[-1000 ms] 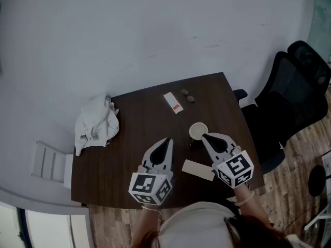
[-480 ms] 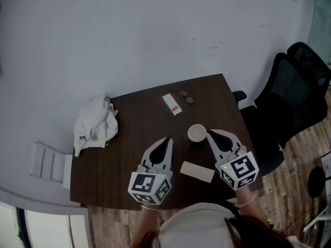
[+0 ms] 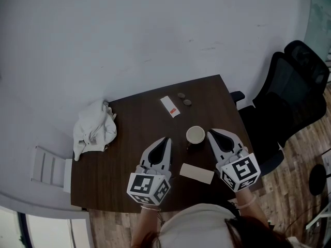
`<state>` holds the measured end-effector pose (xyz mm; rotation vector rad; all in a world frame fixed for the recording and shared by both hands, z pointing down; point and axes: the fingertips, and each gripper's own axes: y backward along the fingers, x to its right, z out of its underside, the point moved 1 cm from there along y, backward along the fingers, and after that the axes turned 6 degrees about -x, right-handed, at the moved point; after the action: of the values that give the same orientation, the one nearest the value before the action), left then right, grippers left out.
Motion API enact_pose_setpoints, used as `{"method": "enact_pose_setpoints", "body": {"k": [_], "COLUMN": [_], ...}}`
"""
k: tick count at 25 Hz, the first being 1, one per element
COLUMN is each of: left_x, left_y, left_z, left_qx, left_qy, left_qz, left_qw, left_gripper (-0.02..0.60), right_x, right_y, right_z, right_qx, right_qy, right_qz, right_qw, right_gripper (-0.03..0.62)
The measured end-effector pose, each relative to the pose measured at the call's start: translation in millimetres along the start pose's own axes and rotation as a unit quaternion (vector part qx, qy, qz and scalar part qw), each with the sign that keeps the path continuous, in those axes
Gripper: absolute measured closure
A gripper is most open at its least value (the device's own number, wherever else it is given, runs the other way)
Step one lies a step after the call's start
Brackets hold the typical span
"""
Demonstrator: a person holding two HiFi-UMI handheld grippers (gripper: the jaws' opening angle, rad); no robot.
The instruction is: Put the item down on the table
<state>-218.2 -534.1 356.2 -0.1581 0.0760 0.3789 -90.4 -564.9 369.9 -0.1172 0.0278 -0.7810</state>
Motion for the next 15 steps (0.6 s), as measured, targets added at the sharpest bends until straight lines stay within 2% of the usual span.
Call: {"method": "enact_pose_setpoints", "body": {"k": [15], "left_x": [2.0], "left_y": [-8.7], "left_z": [-4.0], "left_qx": [0.009], "left_qy": [0.0], "left_qz": [0.01], "left_qw": [0.9999], "left_gripper": [0.563], "right_x": [10.2], "right_y": [-4.5], "right_z": [-4.6], "right_qx": [0.012], "right_qy": [-0.005], "right_qz": [0.014], "right_qw": [1.0], "right_gripper": [0.586]}}
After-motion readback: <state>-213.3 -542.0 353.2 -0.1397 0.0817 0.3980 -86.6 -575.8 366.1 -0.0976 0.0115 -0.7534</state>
